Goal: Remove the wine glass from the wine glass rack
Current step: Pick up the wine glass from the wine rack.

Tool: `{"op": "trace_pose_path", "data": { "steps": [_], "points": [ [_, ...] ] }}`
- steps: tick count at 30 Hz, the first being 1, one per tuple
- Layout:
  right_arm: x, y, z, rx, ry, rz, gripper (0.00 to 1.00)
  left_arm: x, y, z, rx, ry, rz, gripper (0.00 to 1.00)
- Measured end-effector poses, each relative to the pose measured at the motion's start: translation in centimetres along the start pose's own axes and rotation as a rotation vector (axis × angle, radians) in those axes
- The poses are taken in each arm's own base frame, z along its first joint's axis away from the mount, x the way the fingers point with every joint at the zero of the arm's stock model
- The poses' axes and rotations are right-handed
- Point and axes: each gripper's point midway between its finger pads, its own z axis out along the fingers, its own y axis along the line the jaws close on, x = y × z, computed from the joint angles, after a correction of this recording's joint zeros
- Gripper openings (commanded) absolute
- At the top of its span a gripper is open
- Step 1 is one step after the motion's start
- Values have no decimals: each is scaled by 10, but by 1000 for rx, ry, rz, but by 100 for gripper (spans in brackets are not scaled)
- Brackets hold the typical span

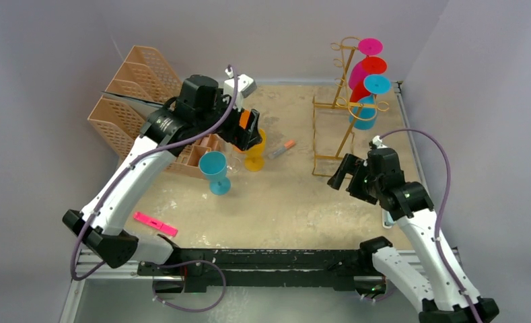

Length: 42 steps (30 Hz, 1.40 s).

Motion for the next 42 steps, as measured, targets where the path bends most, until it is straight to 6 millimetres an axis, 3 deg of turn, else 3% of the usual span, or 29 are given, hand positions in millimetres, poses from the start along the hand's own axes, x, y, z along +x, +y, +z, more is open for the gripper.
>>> {"op": "trace_pose_path", "data": {
  "steps": [4,7,10,12,19,26,30,34,37,42],
  "points": [
    [-4,0,11,-63,40,157,99,4,-8,-15,14,-10,-25,94],
    [-21,-6,17,-95,16,336,99,0,-13,-26,33,-24,-38,94],
    [-45,-23,20,-69,-45,512,99,-14,-18,-40,39,-47,-30,94],
    [-50,-35,18,-22,-69,580,99,-20,-20,-47,34,-69,-23,94],
    [-89,-58,-16,156,-233,599,99,5,-18,-65,2,-44,-35,95],
    [-122,-83,-52,335,-367,495,98,25,-18,-66,-5,22,-78,95],
    [-137,-81,-61,323,-425,399,95,36,-17,-67,-15,46,-109,96],
    [-171,-69,-83,292,-519,323,91,38,-18,-69,-22,50,-139,96],
    [-195,-58,-98,264,-582,287,78,41,-19,-70,-24,59,-148,96],
    [-224,-35,-105,174,-607,264,72,42,-18,-74,-35,60,-162,96]
  ]
}}
